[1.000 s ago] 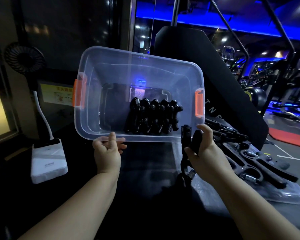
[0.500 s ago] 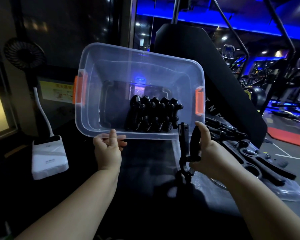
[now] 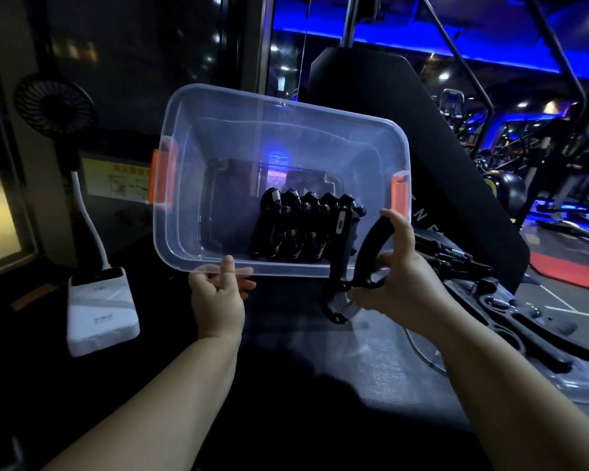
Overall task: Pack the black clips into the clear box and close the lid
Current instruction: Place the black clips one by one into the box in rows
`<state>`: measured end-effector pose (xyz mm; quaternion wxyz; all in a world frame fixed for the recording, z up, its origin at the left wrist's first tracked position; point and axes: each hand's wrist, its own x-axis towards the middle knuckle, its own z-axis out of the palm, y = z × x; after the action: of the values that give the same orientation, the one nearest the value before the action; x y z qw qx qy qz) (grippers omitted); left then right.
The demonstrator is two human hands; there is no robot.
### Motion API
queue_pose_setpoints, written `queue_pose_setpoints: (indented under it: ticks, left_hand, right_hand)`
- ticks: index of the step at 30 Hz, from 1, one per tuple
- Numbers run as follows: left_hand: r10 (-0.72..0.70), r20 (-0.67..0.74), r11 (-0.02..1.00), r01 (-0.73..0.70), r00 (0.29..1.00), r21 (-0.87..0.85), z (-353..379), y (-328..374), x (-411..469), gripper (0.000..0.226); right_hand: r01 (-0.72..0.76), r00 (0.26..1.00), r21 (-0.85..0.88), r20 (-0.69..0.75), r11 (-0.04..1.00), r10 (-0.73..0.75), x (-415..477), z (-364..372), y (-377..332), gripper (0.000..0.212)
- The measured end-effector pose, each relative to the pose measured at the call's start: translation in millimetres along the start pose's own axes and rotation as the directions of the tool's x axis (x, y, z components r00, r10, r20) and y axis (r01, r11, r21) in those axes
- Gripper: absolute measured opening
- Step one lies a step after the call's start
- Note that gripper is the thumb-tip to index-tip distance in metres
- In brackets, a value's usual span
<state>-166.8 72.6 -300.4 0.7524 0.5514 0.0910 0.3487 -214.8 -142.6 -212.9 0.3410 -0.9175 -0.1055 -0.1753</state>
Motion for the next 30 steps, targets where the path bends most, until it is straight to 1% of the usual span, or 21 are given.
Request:
queue_pose_setpoints:
  ticks: [4, 7, 9, 15, 19, 21, 24, 27, 28, 30]
  left_hand:
    - [-0.026, 0.009, 0.999, 0.026, 1.0, -0.033, 0, 1, 1, 0.025]
    - [-0.046, 0.013, 0.997, 0.046, 0.999, -0.061, -2, 1, 1, 0.019]
    - [-0.065, 0.003, 0.995, 0.065, 0.998, -0.072, -2, -1, 2, 0.015]
    - [-0.066, -0.065, 0.996, 0.062, 0.996, -0.063, -3, -3, 5, 0.02]
    - [-0.052, -0.054, 0.997, 0.049, 0.997, -0.061, -4, -5, 7, 0.02]
    - [-0.049, -0.049, 0.997, 0.046, 0.998, -0.064, -4, -7, 8, 0.02]
    - [-0.024, -0.052, 0.999, 0.022, 0.998, -0.024, -5, -11, 9, 0.02]
    - [-0.022, -0.045, 1.0, 0.022, 0.999, -0.006, -5, -13, 10, 0.02]
    - [-0.023, -0.045, 1.0, 0.022, 0.999, -0.018, -5, -13, 10, 0.02]
    - [-0.016, -0.046, 0.998, 0.013, 0.999, -0.056, -4, -14, 9, 0.027]
  right_hand:
    - [-0.012, 0.998, 0.231, -0.054, 0.973, 0.025, 21, 8, -20, 0.111]
    - [0.006, 0.996, 0.258, -0.091, 0.966, 0.018, 41, 19, -35, 0.108]
    - [-0.008, 0.996, 0.211, -0.084, 0.977, 0.026, 55, 29, -43, 0.107]
    - [-0.05, 0.998, 0.002, -0.044, 0.999, 0.05, 99, 68, -59, 0.105]
    - [-0.074, 0.997, -0.131, 0.008, 0.989, 0.075, 117, 96, -72, 0.105]
    - [-0.061, 0.997, -0.173, 0.028, 0.983, 0.066, 126, 111, -75, 0.105]
    - [-0.026, 0.998, -0.242, 0.042, 0.97, 0.037, 139, 127, -77, 0.102]
    - [-0.026, 0.996, -0.31, 0.071, 0.95, 0.05, 153, 139, -78, 0.103]
    - [-0.026, 0.995, -0.341, 0.079, 0.94, 0.057, 158, 143, -79, 0.1]
    - [-0.025, 0.994, -0.369, 0.092, 0.929, 0.064, 167, 148, -79, 0.086]
